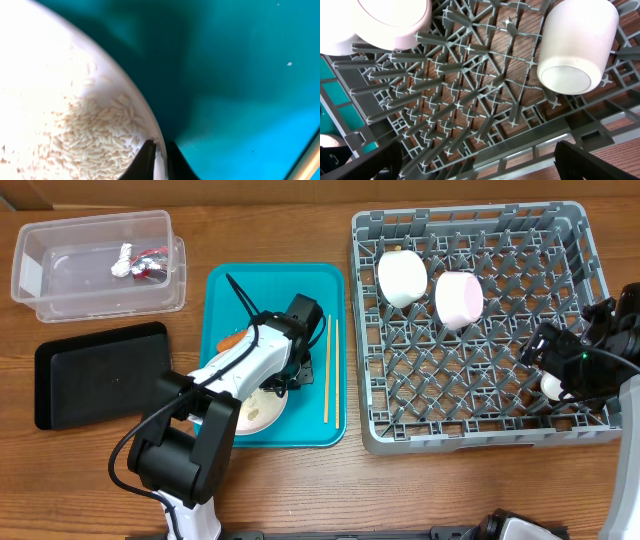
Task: Sort waste into correct bins and load items into the dishwasher
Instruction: 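Lift the plate left and tilt it to dump food onto the black tray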
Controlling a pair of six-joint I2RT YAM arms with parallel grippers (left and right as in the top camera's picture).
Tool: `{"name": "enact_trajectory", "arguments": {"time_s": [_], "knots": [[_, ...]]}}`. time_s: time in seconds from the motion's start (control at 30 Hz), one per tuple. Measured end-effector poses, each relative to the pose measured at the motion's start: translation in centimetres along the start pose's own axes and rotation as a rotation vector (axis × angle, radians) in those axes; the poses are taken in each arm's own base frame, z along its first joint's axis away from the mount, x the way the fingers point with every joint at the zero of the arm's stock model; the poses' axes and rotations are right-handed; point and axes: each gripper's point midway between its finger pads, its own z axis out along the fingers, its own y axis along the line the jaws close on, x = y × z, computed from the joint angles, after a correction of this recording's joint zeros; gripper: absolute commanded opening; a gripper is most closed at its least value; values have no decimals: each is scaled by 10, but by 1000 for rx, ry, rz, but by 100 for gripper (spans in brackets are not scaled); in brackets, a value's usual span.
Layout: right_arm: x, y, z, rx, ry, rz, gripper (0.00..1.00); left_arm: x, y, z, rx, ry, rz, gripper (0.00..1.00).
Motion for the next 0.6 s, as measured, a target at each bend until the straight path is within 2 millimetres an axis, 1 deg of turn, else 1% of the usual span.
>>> {"name": "enact_trajectory", "arguments": {"time_s": [0.27,0.43,0.53,0.6], "knots": [[0,0,0,1,-1,0,100,-9,4,-2,-34,-44,6,4],[0,0,0,0,0,1,100,-14,11,-6,-93,-38,59,4],[0,0,0,1,1,0,100,-25,12,-18,-121,-53,80,4],[0,0,0,1,1,1,100,-33,12,-30,-130,-66,91,4]]}}
